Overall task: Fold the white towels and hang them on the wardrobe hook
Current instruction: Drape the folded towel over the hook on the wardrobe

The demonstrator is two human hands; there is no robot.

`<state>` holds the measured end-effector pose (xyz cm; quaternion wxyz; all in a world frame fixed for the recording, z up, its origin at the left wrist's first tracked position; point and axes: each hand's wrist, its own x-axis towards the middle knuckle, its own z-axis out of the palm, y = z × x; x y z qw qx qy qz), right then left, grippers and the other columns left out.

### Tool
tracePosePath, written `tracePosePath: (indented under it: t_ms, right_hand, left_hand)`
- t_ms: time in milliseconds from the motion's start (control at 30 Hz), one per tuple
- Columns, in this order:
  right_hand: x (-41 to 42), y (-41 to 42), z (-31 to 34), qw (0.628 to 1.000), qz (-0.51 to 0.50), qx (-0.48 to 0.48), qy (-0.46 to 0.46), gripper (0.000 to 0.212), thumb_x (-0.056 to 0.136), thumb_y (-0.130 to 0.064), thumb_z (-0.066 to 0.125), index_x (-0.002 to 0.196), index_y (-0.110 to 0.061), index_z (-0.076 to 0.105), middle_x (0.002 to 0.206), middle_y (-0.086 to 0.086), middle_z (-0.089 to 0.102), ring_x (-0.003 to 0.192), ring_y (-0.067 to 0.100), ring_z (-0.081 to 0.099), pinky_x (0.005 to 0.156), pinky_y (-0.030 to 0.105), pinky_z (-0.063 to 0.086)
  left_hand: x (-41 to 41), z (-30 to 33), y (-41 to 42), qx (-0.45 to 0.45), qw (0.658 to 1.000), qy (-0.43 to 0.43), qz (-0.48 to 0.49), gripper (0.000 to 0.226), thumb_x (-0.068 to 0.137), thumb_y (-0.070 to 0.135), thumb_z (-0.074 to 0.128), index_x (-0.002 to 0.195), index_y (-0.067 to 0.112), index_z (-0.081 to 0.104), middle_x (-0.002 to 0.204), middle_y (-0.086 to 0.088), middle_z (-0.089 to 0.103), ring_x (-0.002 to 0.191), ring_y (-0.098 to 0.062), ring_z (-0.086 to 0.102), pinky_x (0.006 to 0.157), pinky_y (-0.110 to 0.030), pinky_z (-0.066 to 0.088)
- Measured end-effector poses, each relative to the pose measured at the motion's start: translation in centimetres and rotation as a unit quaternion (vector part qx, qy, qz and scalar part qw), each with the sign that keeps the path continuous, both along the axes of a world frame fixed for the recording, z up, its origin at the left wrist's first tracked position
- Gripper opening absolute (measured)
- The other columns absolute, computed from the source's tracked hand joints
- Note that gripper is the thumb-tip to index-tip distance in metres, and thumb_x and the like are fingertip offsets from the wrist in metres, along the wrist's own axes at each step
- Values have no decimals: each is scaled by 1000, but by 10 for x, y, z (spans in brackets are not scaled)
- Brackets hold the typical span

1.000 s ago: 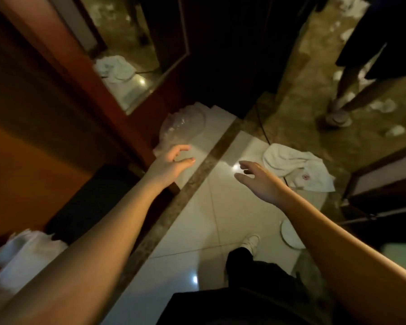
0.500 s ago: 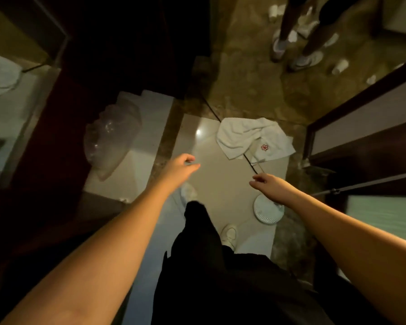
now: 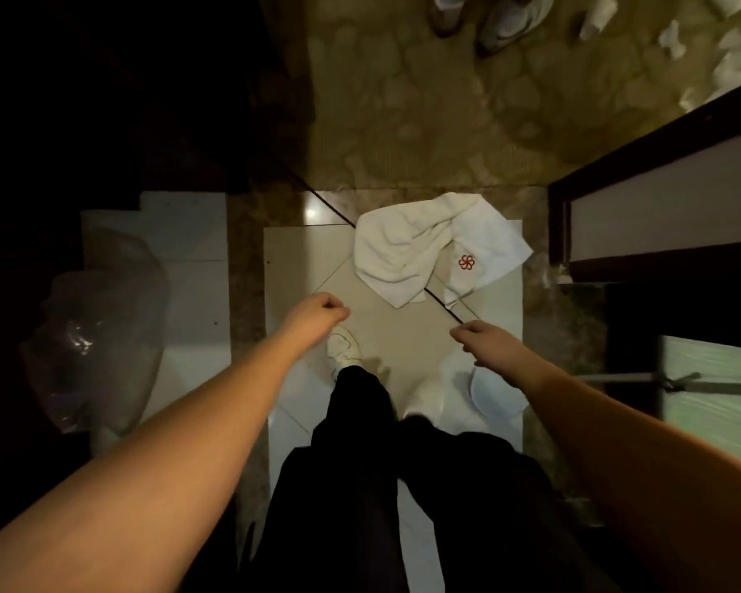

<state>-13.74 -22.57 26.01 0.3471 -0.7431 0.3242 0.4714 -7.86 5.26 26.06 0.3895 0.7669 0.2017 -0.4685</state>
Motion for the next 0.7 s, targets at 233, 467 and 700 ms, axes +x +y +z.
tracePosePath:
  t_ms: [233,467,700]
  right_hand:
    - [49,15,-170,999,-12,28,34,44,99,-36,58,124,0,62,124,23,62,116,35,59,104,51,47]
    - [72,-1,-346,981,-182,22,63,60,97,-44,62,143,-8,47,141,14,50,115,26,50,94,40,50]
    - [70,0,-438,941,-336,6,49,63,89,-49,70,138,-14,50,130,4,54,110,23,53,75,36,50]
  left_hand:
    - [53,-174,-29,3,996,58,67,20,97,26,59,108,10,61,112,-9,66,86,-22,61,78,-34,51]
    - [43,-357,-79,11,978,126,163,20,93,23,63,103,5,61,112,-23,65,85,-27,60,81,-39,53]
    - [42,-446,-92,44,928,86,361,52,75,29,80,110,-5,63,99,-22,70,89,-28,69,77,-39,56]
